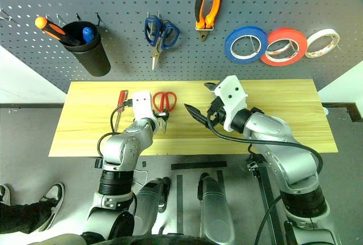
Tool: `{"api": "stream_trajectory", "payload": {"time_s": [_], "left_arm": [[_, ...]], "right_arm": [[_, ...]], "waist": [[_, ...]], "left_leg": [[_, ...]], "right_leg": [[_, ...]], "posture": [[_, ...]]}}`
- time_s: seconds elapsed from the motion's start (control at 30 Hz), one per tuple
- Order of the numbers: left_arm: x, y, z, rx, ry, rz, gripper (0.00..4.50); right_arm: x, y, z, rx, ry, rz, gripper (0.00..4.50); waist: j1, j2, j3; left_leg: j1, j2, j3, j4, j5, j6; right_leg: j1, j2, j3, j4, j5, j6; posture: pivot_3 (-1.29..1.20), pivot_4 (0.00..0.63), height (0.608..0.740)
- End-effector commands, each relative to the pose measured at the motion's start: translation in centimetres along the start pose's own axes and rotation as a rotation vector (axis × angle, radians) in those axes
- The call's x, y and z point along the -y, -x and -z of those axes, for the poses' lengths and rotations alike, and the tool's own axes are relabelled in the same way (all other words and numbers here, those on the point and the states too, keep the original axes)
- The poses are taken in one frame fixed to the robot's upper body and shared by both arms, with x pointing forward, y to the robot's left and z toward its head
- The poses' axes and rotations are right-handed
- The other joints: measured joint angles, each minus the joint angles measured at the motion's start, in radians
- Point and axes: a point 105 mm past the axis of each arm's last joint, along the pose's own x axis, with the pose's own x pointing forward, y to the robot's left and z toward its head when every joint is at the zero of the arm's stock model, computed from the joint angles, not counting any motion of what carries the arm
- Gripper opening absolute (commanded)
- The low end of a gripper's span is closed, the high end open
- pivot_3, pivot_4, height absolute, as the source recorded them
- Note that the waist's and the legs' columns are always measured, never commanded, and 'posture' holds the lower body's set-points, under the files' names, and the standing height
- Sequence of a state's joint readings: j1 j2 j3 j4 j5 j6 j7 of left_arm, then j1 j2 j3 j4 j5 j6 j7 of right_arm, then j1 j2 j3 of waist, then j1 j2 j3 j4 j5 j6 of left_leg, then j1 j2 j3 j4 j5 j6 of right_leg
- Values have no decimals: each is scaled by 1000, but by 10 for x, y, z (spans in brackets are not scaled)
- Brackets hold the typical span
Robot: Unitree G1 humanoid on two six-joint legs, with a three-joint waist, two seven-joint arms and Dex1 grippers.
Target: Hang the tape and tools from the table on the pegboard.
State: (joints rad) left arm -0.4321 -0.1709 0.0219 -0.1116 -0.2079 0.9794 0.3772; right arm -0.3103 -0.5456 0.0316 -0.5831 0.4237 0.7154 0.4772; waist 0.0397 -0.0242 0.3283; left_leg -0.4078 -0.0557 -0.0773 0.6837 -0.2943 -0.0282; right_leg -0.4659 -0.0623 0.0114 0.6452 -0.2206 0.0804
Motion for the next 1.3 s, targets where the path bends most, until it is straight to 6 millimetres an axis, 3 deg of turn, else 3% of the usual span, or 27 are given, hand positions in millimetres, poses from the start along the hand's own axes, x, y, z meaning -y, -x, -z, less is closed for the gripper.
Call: {"api": "stream_trajectory", "payload": {"time_s": [0.03, 0.2, 0.37, 0.5, 1.3], "left_arm": [[3, 0, -2, -14, -18, -16, 4500], [1, -8, -11, -45, -25, -32, 4500], [17, -18, -27, -102, -49, 31, 4500], [22, -26, -28, -157, -59, 50, 4500], [21, -46, 10, -283, -114, 31, 4500]], "right_arm": [[-6, 1, -13, 31, 21, -16, 4426], [-8, 2, -16, 28, 18, -29, 4426], [-7, 1, -17, 29, 18, -27, 4426], [-8, 1, -17, 28, 14, -26, 4426], [-9, 3, -16, 23, 11, -2, 4426]], "waist": [[1, 0, 0], [1, -1, 0], [1, -3, 2], [0, -5, 3], [1, -6, 4]], "left_leg": [[0, 0, 0, 0, -1, 1], [0, 0, 0, 1, -2, 3], [0, 0, 0, 1, -2, 4], [0, -1, 0, 1, -1, 2], [0, -1, -1, 0, 0, -1]], "right_leg": [[0, 0, 0, 0, 0, 0], [0, 0, -1, 0, 0, 0], [0, 0, -1, 1, 0, 0], [0, 0, -2, 0, 0, 0], [0, 0, -1, 0, 0, 1]], "posture": [[73, 313, 740], [79, 321, 740], [93, 349, 740], [101, 355, 740], [91, 352, 740]]}}
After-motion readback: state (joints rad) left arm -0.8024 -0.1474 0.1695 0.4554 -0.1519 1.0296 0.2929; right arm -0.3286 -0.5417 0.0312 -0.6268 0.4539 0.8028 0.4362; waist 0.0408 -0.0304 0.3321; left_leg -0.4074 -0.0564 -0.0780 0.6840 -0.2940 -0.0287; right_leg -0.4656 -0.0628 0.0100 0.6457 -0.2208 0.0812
